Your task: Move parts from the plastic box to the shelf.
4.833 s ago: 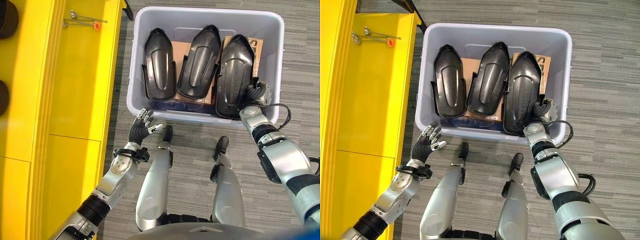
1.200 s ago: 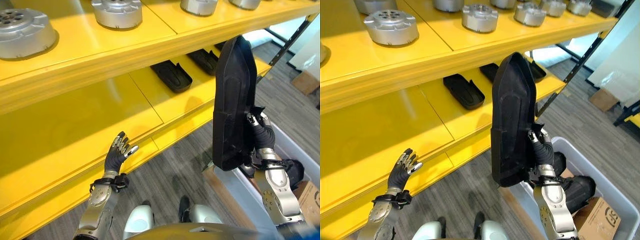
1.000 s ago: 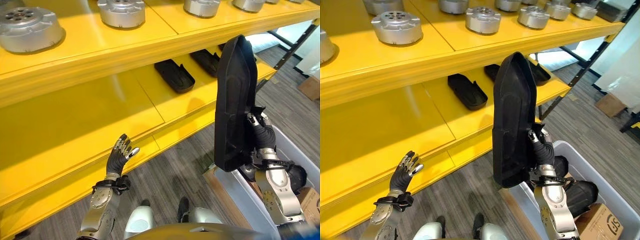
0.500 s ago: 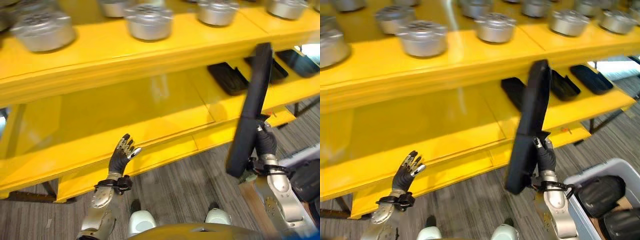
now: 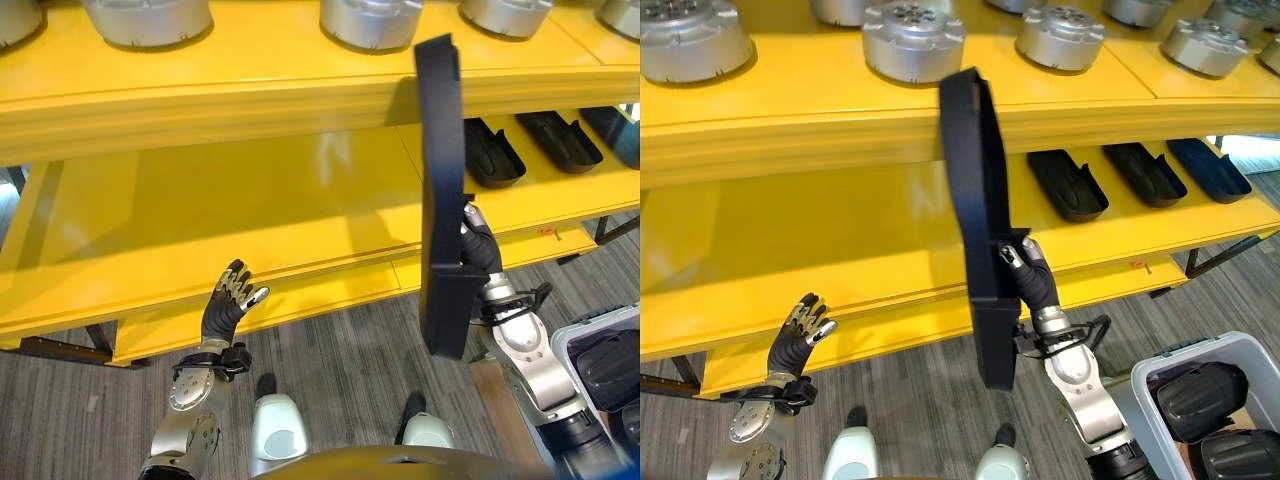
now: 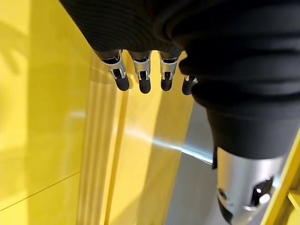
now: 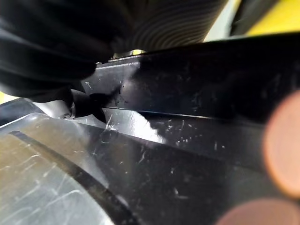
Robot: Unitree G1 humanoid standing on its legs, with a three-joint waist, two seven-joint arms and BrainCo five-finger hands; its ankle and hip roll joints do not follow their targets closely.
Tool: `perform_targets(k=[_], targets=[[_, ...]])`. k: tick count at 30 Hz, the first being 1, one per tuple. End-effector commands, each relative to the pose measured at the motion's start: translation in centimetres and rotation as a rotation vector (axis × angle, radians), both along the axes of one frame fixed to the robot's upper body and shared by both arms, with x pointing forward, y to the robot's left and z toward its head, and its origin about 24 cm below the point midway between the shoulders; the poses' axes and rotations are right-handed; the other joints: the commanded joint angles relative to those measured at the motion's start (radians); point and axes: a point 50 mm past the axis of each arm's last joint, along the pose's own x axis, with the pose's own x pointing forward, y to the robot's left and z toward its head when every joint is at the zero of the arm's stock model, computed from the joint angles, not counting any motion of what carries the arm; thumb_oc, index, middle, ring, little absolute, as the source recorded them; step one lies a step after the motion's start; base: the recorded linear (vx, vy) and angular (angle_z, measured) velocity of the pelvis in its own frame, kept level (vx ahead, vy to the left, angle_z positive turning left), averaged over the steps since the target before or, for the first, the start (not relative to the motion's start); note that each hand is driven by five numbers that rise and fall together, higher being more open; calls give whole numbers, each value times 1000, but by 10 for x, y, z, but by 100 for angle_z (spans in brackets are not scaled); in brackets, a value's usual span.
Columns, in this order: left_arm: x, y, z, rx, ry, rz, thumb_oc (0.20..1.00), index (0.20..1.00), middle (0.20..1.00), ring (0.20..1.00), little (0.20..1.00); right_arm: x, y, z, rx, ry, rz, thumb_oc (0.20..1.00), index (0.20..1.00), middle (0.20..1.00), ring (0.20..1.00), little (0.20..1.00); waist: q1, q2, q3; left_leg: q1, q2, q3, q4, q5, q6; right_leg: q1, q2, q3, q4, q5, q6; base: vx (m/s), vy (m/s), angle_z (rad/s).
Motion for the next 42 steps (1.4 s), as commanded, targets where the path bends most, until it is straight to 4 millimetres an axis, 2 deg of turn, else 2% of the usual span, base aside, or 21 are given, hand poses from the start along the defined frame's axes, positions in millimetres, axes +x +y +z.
perform_targets(k=[1, 6, 7, 13, 17, 20, 25, 29, 31, 35, 38, 42], targets=[[7, -5, 32, 28, -185, -15, 1000, 1000, 1000, 1000, 1000, -3, 10, 39, -126, -307, 8, 200, 200, 200, 200, 200, 22, 32, -3, 108, -38, 37, -80, -4, 64, 1, -23, 2, 208, -114, -8, 20, -10, 7], [8, -6, 36, 39, -208, -16, 1000, 1000, 1000, 1000, 1000, -14, 20, 53, -223, -461, 45, 200, 200, 200, 200, 200, 29, 33, -3, 102, -43, 29, -81, 0, 66, 0, -24, -3, 210, -114, -6, 8, -10, 7], [9, -7, 37, 47, -212, -22, 1000, 1000, 1000, 1000, 1000, -18, 28, 57, -288, -535, 72, 200, 200, 200, 200, 200, 37, 35, -1, 106, -42, 27, -79, -5, 64, 4, -23, -2, 215, -123, -4, 12, -22, 7], [10, -9, 36, 36, -211, -40, 1000, 1000, 1000, 1000, 1000, -17, 40, 59, -356, -562, 137, 200, 200, 200, 200, 200, 40, 37, -6, 111, -42, 28, -84, -1, 66, -1, -24, 1, 216, -117, -2, 0, 0, 0], [11, -11, 37, 30, -209, -67, 1000, 1000, 1000, 1000, 1000, -8, 46, 57, -446, -574, 145, 200, 200, 200, 200, 200, 46, 38, -8, 115, -38, 29, -81, -4, 67, -7, -22, 9, 223, -115, 2, 4, -9, 0], [11, -13, 36, 29, -207, -95, 1000, 1000, 1000, 1000, 1000, 7, 44, 50, -550, -560, 105, 200, 200, 200, 200, 200, 53, 37, -9, 112, -37, 27, -75, -7, 68, -10, -22, 9, 228, -116, 3, 0, 0, 0], [11, -16, 35, 17, -201, -125, 1000, 1000, 1000, 1000, 1000, 39, 29, 40, -587, -461, -30, 200, 200, 200, 200, 200, 66, 38, -2, 103, -41, 19, -70, -7, 71, -13, -23, 4, 231, -116, 6, 0, 0, 0], [10, -18, 34, 13, -189, -140, 1000, 1000, 1000, 1000, 1000, 67, 17, 36, -418, -296, -150, 200, 200, 200, 200, 200, 85, 41, 16, 85, -45, 13, -53, -12, 71, -24, -27, 2, 245, -119, 5, -11, -2, 0], [11, -19, 34, 11, -184, -149, 1000, 1000, 1000, 1000, 1000, 83, 8, 36, -272, -210, -239, 200, 200, 200, 200, 200, 94, 44, 29, 69, -49, 11, -44, -10, 73, -37, -31, 1, 256, -117, 4, -52, -2, 2], [16, -21, 41, 22, -201, -175, 1000, 1000, 1000, 1000, 1000, 105, -2, 64, -121, -191, -329, 200, 200, 200, 200, 200, 107, 55, 63, 31, -59, 4, -24, -6, 74, -69, -36, 4, 274, -115, -1, -73, 18, 6], [18, -21, 45, 24, -214, -183, 1000, 1000, 1000, 1000, 1000, 111, -8, 98, -33, -256, -366, 200, 200, 200, 200, 200, 113, 59, 92, -2, -59, 2, -7, -3, 77, -103, -40, 11, 289, -110, -3, -82, 20, 7], [19, -21, 49, 37, -217, -203, 1000, 1000, 1000, 1000, 1000, 118, -13, 132, 83, -295, -399, 200, 200, 200, 200, 200, 125, 65, 123, -42, -64, -3, 14, -1, 80, -138, -47, 17, 306, -107, -6, -78, 18, 1]])
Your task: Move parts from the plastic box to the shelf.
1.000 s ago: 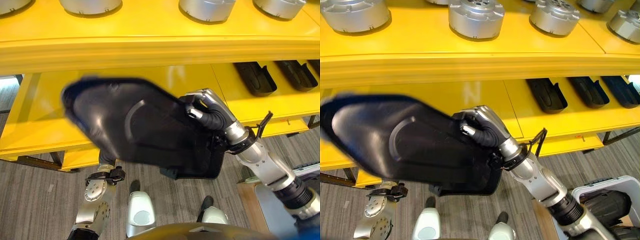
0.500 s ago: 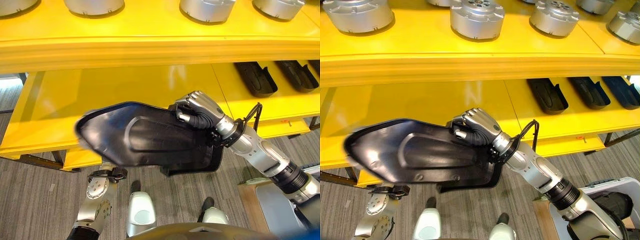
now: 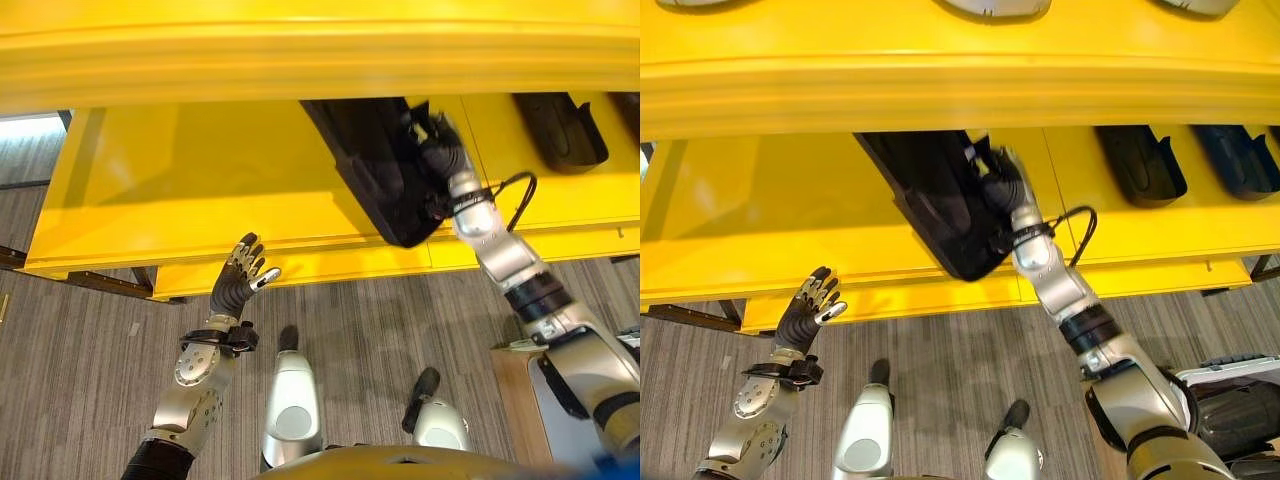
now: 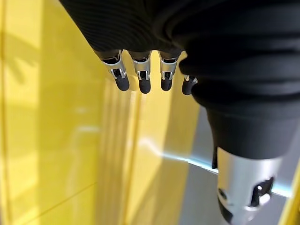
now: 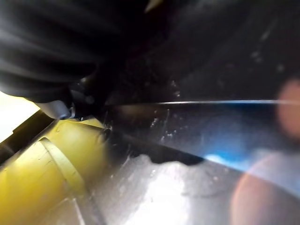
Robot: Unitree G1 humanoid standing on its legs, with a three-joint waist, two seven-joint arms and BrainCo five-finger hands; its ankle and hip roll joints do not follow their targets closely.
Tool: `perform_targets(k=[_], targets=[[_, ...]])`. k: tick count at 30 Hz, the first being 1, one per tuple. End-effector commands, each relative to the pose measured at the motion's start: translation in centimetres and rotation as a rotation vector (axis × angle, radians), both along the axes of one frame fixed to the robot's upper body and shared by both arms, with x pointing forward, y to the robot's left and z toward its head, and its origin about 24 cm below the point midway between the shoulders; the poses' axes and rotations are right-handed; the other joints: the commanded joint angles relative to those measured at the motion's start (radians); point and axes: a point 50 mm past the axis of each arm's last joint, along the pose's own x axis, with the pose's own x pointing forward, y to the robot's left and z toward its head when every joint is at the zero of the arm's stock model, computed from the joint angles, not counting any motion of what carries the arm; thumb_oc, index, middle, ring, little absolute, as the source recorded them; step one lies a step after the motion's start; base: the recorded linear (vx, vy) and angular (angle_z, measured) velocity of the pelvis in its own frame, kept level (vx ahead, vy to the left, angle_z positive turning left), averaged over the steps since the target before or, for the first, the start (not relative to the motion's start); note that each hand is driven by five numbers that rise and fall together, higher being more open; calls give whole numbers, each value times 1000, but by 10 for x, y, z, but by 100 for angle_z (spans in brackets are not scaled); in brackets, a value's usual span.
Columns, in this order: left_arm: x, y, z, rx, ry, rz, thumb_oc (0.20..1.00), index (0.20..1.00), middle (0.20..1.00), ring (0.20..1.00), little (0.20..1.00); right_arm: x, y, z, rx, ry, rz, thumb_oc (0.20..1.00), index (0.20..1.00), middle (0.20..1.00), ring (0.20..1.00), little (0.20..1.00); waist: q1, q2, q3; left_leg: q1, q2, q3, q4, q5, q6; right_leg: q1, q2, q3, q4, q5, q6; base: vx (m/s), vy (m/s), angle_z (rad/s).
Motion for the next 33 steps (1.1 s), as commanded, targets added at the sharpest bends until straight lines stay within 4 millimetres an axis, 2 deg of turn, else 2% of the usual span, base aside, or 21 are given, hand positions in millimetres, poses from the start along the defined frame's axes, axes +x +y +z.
perform_targets(k=[1, 2, 7, 8, 17, 22, 23, 25, 26, 33], targets=[[-4, -8, 21, 4, -92, -74, 1000, 1000, 1000, 1000, 1000, 0, -9, 55, 247, -138, 23, 200, 200, 200, 200, 200, 24, -11, -18, 65, -50, 45, -56, -10, 77, -62, -38, 32, 246, -111, -25, -88, 23, 4], [-4, -8, 21, 4, -93, -74, 1000, 1000, 1000, 1000, 1000, 0, -9, 56, 247, -139, 24, 200, 200, 200, 200, 200, 24, -11, -18, 64, -50, 45, -55, -10, 77, -64, -38, 33, 247, -111, -25, -100, 38, 5], [-1, -7, 26, 9, -104, -83, 1000, 1000, 1000, 1000, 1000, -3, -11, 91, 239, -218, 27, 200, 200, 200, 200, 200, 29, 0, 30, -14, -62, 38, -14, -8, 80, -139, -48, 40, 290, -114, -30, -57, 15, 7], [-1, -6, 26, 7, -103, -78, 1000, 1000, 1000, 1000, 1000, -3, -12, 94, 234, -224, 24, 200, 200, 200, 200, 200, 29, 1, 32, -20, -60, 34, -4, -32, 74, -151, -46, 53, 306, -137, -21, -1, -13, 5], [-2, -5, 21, -14, -78, -58, 1000, 1000, 1000, 1000, 1000, -3, -48, 134, 264, -306, -124, 200, 200, 200, 200, 200, 34, 10, 53, -214, -93, 19, 84, -37, 86, -336, -77, 78, 411, -161, -32, -56, 7, 5], [0, -7, 23, -24, -86, -60, 1000, 1000, 1000, 1000, 1000, 3, -59, 139, 280, -282, -177, 200, 200, 200, 200, 200, 31, 9, 65, -282, -99, 14, 156, -57, 93, -404, -83, 96, 482, -183, -41, -55, 18, 2], [-1, -9, 23, -27, -83, -66, 1000, 1000, 1000, 1000, 1000, 10, -68, 138, 307, -242, -213, 200, 200, 200, 200, 200, 28, 11, 65, -332, -101, 5, 221, -79, 98, -444, -85, 100, 529, -200, -45, -62, 21, 1], [0, -9, 23, -26, -83, -68, 1000, 1000, 1000, 1000, 1000, 12, -71, 139, 304, -233, -227, 200, 200, 200, 200, 200, 27, 12, 62, -346, -102, 4, 235, -85, 99, -458, -86, 104, 543, -205, -45, -22, 11, 2], [0, -9, 24, -30, -83, -68, 1000, 1000, 1000, 1000, 1000, 16, -78, 135, 359, -202, -246, 200, 200, 200, 200, 200, 25, 13, 63, -357, -100, 0, 254, -94, 99, -468, -87, 107, 557, -211, -44, -12, 18, 3], [0, -8, 27, -26, -94, -71, 1000, 1000, 1000, 1000, 1000, 23, -103, 136, 394, -141, -358, 200, 200, 200, 200, 200, 30, 17, 66, -375, -106, 7, 253, -94, 100, -487, -87, 113, 560, -211, -43, -8, 17, 3]])
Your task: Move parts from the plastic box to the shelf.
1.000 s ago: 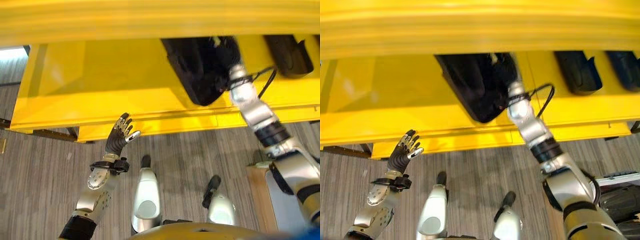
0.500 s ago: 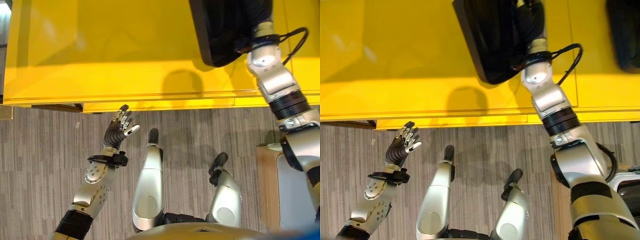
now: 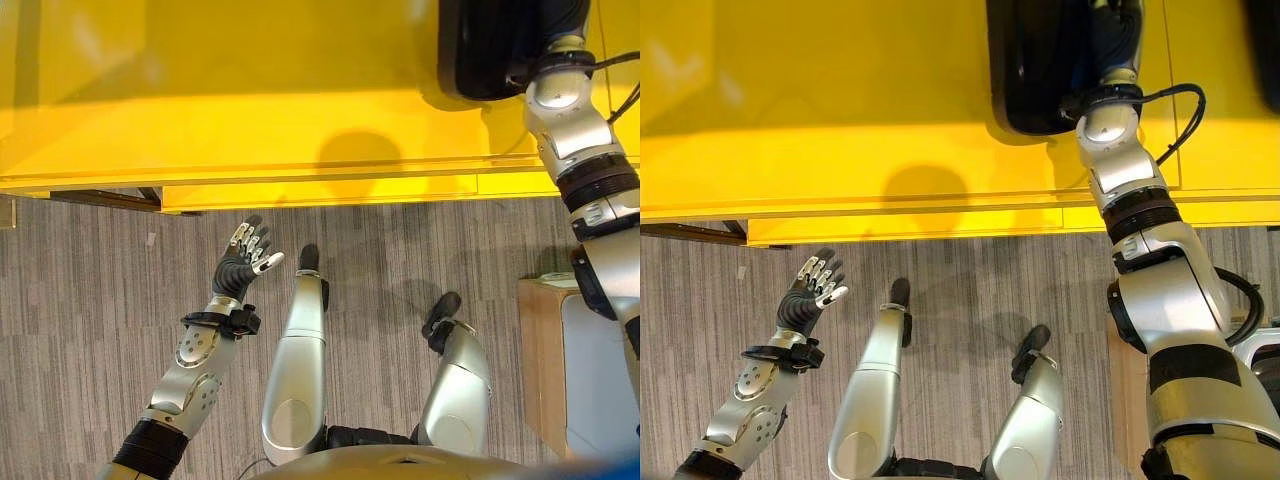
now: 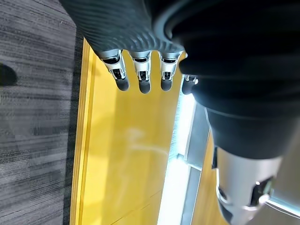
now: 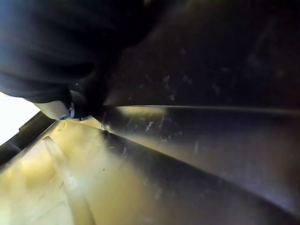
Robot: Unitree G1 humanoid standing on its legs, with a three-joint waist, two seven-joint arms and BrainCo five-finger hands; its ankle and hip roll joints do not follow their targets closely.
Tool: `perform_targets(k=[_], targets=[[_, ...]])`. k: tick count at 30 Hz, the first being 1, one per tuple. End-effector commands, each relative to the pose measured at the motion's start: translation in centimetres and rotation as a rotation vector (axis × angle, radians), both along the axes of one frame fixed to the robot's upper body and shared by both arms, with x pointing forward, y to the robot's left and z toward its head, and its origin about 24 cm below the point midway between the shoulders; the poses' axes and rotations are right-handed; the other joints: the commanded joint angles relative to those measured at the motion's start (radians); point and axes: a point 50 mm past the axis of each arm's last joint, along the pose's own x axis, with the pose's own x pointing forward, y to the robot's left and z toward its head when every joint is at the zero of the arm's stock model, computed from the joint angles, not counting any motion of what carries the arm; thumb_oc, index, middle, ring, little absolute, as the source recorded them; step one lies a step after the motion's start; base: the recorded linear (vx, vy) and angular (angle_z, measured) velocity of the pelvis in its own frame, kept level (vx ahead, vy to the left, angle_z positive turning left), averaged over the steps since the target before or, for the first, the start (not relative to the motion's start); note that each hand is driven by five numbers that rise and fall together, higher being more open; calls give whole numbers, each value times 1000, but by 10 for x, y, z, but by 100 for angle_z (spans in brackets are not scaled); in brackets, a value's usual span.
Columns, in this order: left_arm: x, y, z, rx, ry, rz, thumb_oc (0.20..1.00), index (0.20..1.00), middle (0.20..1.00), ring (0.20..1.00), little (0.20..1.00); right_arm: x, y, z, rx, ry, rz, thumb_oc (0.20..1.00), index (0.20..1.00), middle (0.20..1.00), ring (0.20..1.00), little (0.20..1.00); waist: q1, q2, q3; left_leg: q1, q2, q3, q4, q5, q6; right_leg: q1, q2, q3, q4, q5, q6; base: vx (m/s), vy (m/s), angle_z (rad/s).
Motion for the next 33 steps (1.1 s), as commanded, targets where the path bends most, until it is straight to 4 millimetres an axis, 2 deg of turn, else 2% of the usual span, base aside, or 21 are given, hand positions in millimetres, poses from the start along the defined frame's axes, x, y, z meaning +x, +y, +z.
perform_targets(k=[1, 15, 23, 33], targets=[[-6, -6, 13, -19, -59, -32, 1000, 1000, 1000, 1000, 1000, -18, -10, 61, 77, -209, 7, 200, 200, 200, 200, 200, 20, 7, -50, 36, -6, 52, -61, -23, 26, -87, 31, 21, 224, -111, -42, -8, 31, 2], [-2, -7, 16, -25, -69, -39, 1000, 1000, 1000, 1000, 1000, -13, -14, 62, 104, -152, -19, 200, 200, 200, 200, 200, 21, 6, -47, 27, -9, 52, -62, -24, 29, -100, 35, 24, 218, -107, -43, 0, 0, 0], [-1, -9, 17, -31, -75, -46, 1000, 1000, 1000, 1000, 1000, -12, -9, 66, 103, -152, -9, 200, 200, 200, 200, 200, 27, 2, -46, 26, -10, 49, -63, -22, 31, -101, 41, 21, 213, -102, -40, 0, 1, -1], [0, -8, 20, -30, -83, -42, 1000, 1000, 1000, 1000, 1000, -7, -6, 59, 92, -108, -19, 200, 200, 200, 200, 200, 33, -3, -37, 31, -6, 46, -59, -24, 32, -94, 47, 17, 218, -105, -42, 1, -1, 1]])
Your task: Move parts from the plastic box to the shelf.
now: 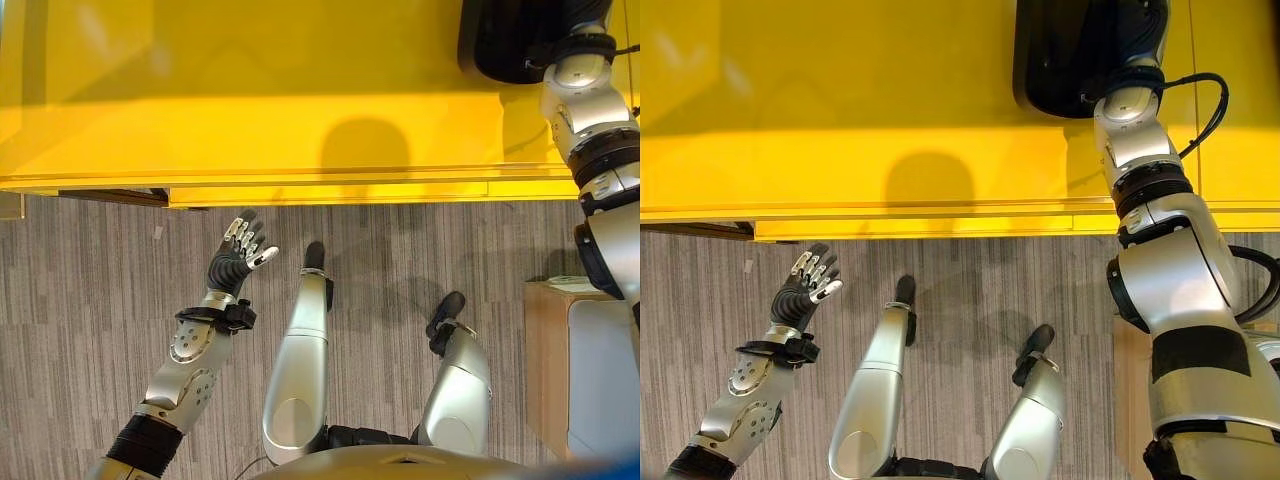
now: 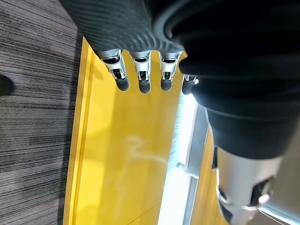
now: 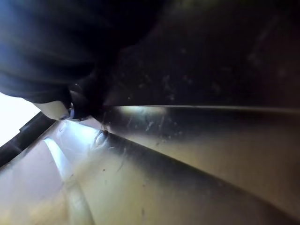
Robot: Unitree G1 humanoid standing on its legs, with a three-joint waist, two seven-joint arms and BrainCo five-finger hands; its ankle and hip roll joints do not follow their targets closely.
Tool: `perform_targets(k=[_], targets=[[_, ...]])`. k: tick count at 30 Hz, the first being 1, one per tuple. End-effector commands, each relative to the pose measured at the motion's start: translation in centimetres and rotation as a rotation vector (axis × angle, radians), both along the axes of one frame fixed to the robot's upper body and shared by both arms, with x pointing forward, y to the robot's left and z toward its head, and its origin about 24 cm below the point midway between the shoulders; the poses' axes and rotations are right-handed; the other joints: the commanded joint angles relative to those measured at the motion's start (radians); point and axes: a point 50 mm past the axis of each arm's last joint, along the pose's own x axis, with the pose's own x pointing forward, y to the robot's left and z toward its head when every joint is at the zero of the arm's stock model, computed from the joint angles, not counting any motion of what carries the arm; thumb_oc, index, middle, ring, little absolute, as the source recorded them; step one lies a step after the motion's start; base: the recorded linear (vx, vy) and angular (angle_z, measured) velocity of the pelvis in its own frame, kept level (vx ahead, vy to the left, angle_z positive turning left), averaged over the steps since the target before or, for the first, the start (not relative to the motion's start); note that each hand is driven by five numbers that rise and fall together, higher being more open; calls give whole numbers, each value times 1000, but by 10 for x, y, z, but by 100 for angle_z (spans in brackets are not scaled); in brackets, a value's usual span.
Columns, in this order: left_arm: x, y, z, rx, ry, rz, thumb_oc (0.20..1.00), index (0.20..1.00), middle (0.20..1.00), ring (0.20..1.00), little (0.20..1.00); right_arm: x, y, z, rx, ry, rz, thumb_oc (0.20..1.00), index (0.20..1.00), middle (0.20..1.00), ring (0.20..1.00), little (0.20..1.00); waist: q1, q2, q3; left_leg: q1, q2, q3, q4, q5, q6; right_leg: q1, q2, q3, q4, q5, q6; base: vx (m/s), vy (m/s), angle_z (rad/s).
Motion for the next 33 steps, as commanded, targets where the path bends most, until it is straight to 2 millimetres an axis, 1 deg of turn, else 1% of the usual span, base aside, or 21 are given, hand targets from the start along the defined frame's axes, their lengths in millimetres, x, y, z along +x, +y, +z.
perform_targets(k=[1, 6, 7, 8, 9, 17, 24, 29, 31, 32, 33], targets=[[-6, -8, 12, -3, -64, -48, 1000, 1000, 1000, 1000, 1000, -11, 3, 45, 13, -149, 14, 200, 200, 200, 200, 200, 19, -1, -35, 39, 3, 39, -66, -27, 33, -97, 45, 8, 239, -132, -58, 0, 0, 0], [-7, -8, 13, -5, -65, -47, 1000, 1000, 1000, 1000, 1000, -11, 3, 45, 27, -150, 18, 200, 200, 200, 200, 200, 18, -1, -33, 39, 2, 40, -65, -26, 31, -95, 46, 10, 239, -134, -59, -1, -1, -1], [-7, -8, 13, -7, -66, -47, 1000, 1000, 1000, 1000, 1000, -11, 4, 45, 48, -156, 28, 542, 542, 542, 542, 542, 18, -1, -33, 39, 3, 40, -65, -26, 31, -96, 46, 11, 239, -135, -61, -12, 6, -4], [-7, -8, 13, -7, -66, -48, 1000, 1000, 1000, 1000, 1000, -11, 4, 45, 62, -156, 30, 752, 752, 752, 752, 752, 17, -1, -32, 39, 4, 41, -64, -25, 30, -97, 47, 11, 241, -135, -62, -11, 8, -6], [-7, -8, 13, -4, -65, -49, 1000, 1000, 1000, 1000, 1000, -10, 5, 44, 61, -150, 30, 1000, 1000, 1000, 1000, 1000, 17, -2, -32, 40, 4, 43, -64, -25, 30, -98, 48, 12, 242, -135, -63, -10, -1, -5], [-6, -5, 14, -7, -68, -35, 1000, 1000, 1000, 1000, 1000, -9, 17, 47, 130, -182, 91, 1000, 1000, 1000, 1000, 1000, 12, -2, -30, 41, 13, 45, -56, -28, 26, -101, 54, 17, 244, -135, -63, 0, 0, 0], [-6, -4, 14, 0, -66, -31, 1000, 1000, 1000, 1000, 1000, -12, 19, 54, 168, -224, 112, 1000, 1000, 1000, 1000, 1000, 9, -4, -38, 50, 15, 46, -56, -30, 23, -93, 55, 18, 244, -138, -63, 0, 0, 0], [-5, -2, 14, -7, -63, -19, 1000, 1000, 1000, 1000, 1000, -25, 36, 73, 145, -348, 189, 1000, 1000, 1000, 1000, 1000, 0, -8, -44, 59, 21, 47, -55, -30, 19, -86, 60, 21, 242, -139, -64, -7, -1, -3], [-5, -1, 14, -7, -63, -12, 1000, 1000, 1000, 1000, 1000, -34, 44, 84, 105, -413, 218, 1000, 1000, 1000, 1000, 1000, -7, -11, -46, 63, 24, 48, -53, -32, 18, -83, 62, 24, 243, -140, -65, -4, -4, -4], [-6, -1, 13, -7, -62, -12, 1000, 1000, 1000, 1000, 1000, -34, 44, 83, 105, -412, 217, 1000, 1000, 1000, 1000, 1000, -7, -11, -46, 63, 24, 49, -53, -32, 18, -83, 62, 24, 243, -140, -65, 0, 0, 0], [-5, 0, 12, -10, -58, -1, 1000, 1000, 1000, 1000, 1000, -46, 53, 91, 54, -488, 257, 1000, 1000, 1000, 1000, 1000, -18, -14, -48, 71, 26, 51, -56, -32, 17, -79, 65, 28, 239, -138, -66, 0, 0, 0]])
